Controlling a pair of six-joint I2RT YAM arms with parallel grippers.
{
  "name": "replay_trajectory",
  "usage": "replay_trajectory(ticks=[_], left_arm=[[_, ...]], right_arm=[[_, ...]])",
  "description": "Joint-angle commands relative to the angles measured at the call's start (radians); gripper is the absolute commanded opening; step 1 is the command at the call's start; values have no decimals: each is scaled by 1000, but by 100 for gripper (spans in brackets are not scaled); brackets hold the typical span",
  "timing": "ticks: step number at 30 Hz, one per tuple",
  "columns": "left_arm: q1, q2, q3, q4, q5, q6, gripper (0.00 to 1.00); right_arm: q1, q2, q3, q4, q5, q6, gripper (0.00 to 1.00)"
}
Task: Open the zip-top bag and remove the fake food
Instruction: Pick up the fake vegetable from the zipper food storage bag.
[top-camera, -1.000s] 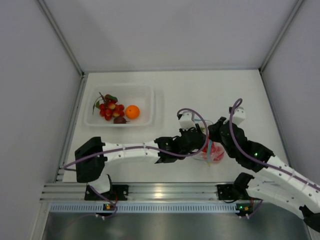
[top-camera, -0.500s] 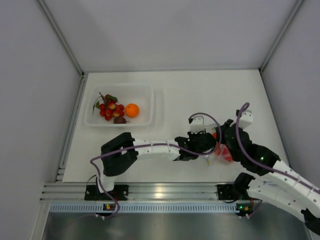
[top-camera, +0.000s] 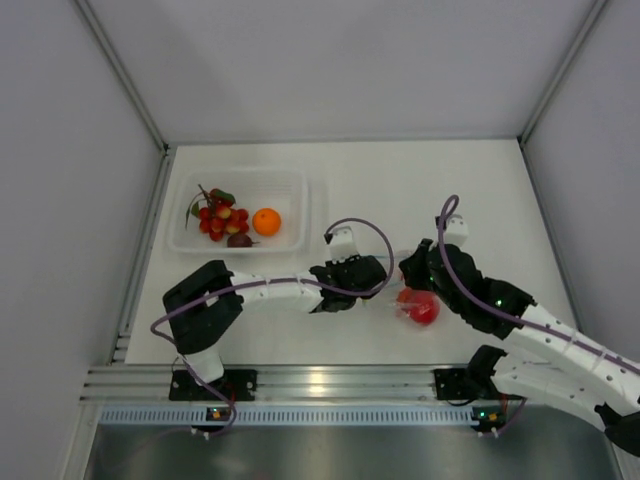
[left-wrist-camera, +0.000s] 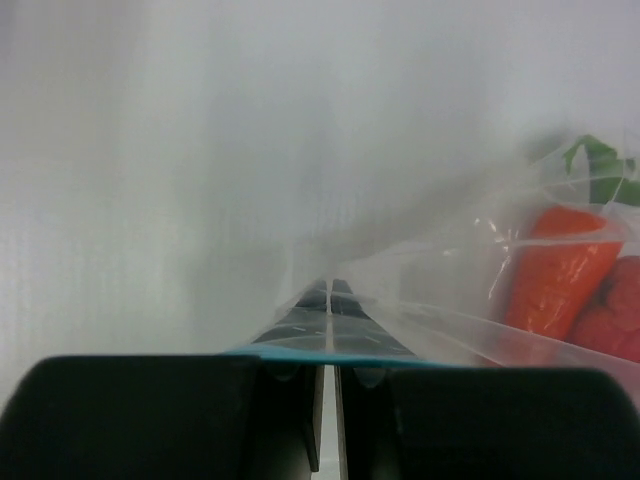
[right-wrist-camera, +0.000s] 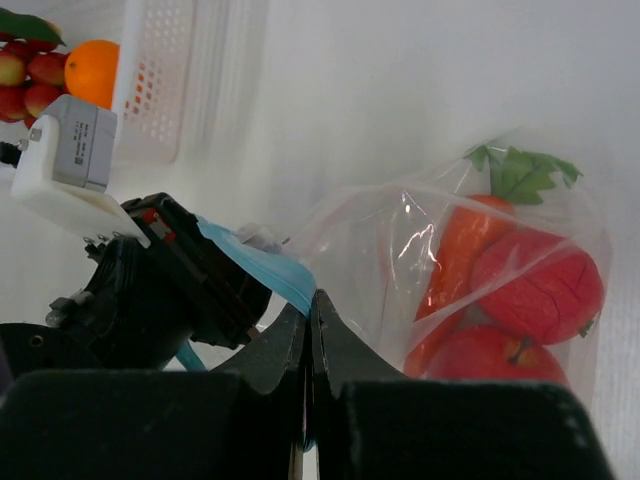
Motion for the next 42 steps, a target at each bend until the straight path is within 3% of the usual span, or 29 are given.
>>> replay_trajectory(ticks=[1, 6, 8, 14, 18, 22, 33, 42], left_arm=[[50, -114, -86, -83, -62, -9, 11], [69, -248, -160, -82, 6, 37, 17], [63, -309, -156, -80, 74, 82, 26], [-24, -355, -56, -80, 195, 200, 46], [-121, -286, 33, -80, 198, 224, 49], [-190, -190, 127, -80, 149, 206, 61], [-203, 60, 278, -83, 102, 192, 61], [-192, 191, 331, -79, 108, 140, 66]], right_arm=[[30, 50, 47, 164, -64, 68, 0], [102, 146, 91, 224, -60, 105, 0], [124, 160, 91, 234, -26, 120, 0], [122, 31, -46, 316, 40, 188, 0], [93, -54, -57, 229, 67, 176, 0], [47, -129, -47, 124, 72, 143, 0], [-51, -282, -114, -29, 91, 94, 0], [-223, -285, -200, 84, -156, 74, 0]])
